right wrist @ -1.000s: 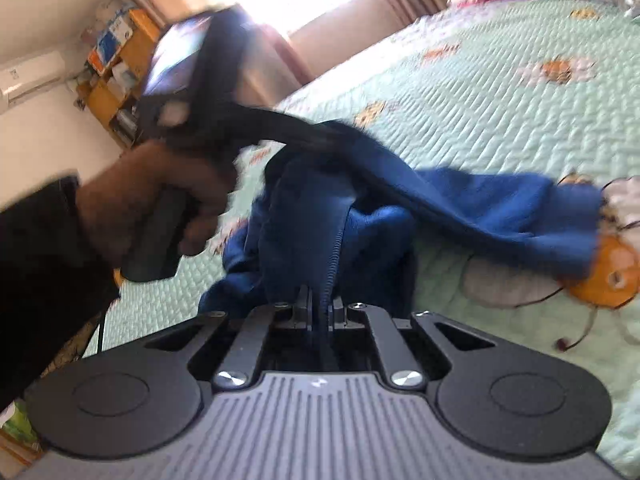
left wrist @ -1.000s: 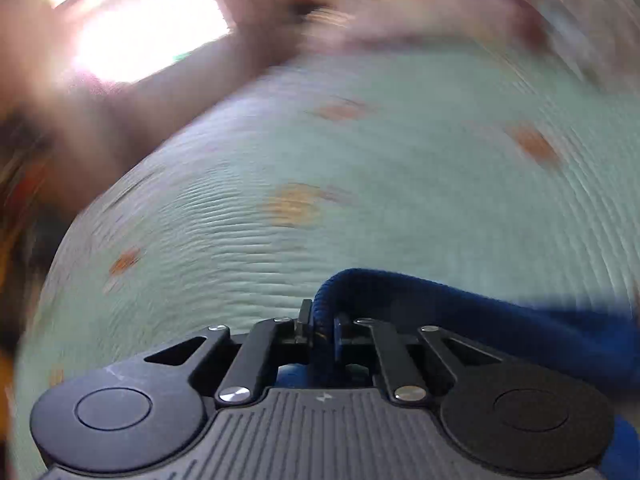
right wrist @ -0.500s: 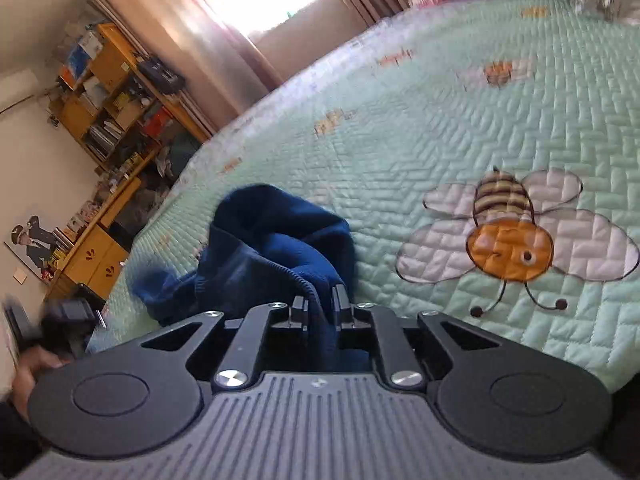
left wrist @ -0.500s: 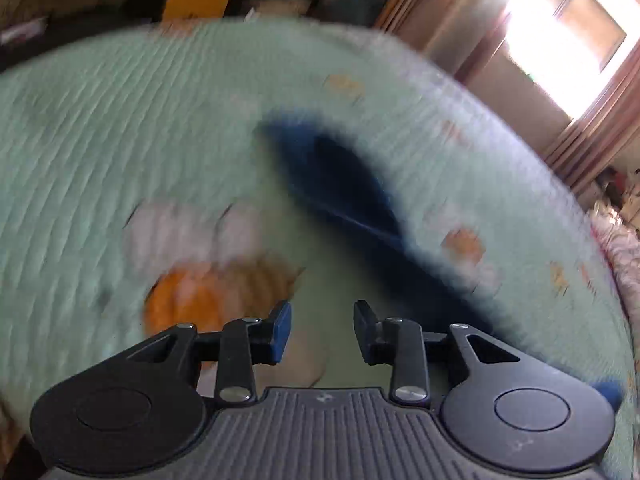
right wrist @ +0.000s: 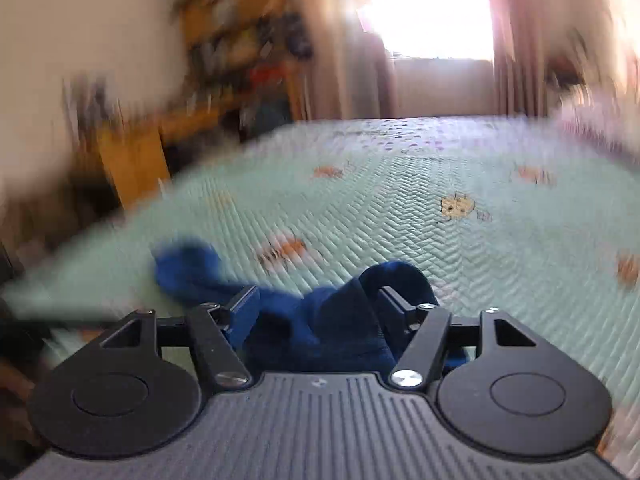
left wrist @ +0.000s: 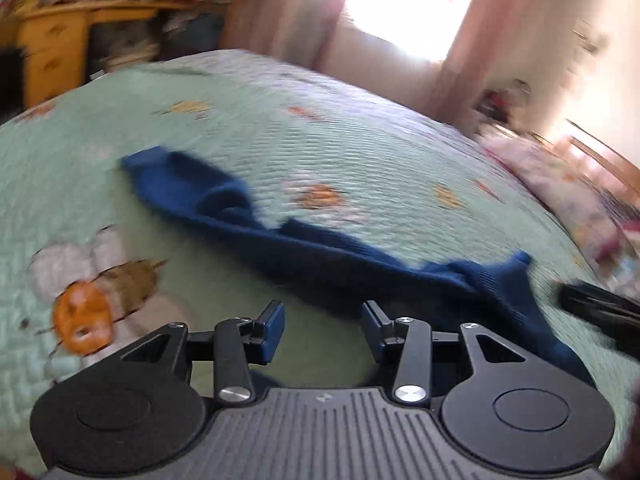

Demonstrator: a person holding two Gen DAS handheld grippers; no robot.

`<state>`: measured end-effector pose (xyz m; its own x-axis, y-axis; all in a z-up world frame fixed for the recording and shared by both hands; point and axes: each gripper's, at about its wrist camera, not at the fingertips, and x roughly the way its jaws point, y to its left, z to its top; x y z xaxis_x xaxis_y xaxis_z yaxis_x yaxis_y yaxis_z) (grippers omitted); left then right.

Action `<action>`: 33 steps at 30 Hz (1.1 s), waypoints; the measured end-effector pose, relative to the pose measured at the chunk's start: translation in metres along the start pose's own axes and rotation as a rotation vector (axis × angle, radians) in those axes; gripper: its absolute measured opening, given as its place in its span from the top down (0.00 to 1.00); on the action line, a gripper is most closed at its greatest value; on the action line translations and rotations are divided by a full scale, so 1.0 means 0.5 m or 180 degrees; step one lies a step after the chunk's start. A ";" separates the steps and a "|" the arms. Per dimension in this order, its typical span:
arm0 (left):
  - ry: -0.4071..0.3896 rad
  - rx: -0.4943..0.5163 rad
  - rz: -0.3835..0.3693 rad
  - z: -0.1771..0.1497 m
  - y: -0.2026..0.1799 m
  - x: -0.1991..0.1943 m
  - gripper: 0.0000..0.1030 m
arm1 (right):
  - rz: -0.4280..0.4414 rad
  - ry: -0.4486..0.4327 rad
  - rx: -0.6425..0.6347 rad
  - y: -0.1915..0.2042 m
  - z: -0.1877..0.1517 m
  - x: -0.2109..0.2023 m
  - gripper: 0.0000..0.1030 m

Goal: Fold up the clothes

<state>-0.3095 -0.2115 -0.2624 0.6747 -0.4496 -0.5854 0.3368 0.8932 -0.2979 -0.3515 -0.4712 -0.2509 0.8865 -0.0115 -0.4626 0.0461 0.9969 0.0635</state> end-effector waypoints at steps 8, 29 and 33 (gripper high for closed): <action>0.0381 0.0112 -0.0421 0.014 -0.060 0.097 0.23 | 0.0022 0.0519 0.0688 -0.092 -0.013 0.100 0.83; 0.0898 -0.1503 -0.0627 0.051 0.034 0.282 0.22 | 0.0187 0.0006 0.1208 -0.181 -0.070 -0.058 0.28; 0.0930 -0.1569 -0.0571 0.065 0.038 0.305 0.25 | 0.0155 0.0442 0.1226 -0.159 -0.105 0.040 0.44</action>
<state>-0.1790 -0.2630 -0.3326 0.4036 -0.6379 -0.6559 0.0371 0.7276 -0.6849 -0.3618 -0.5468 -0.3115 0.8226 0.0719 -0.5641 0.1979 0.8938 0.4025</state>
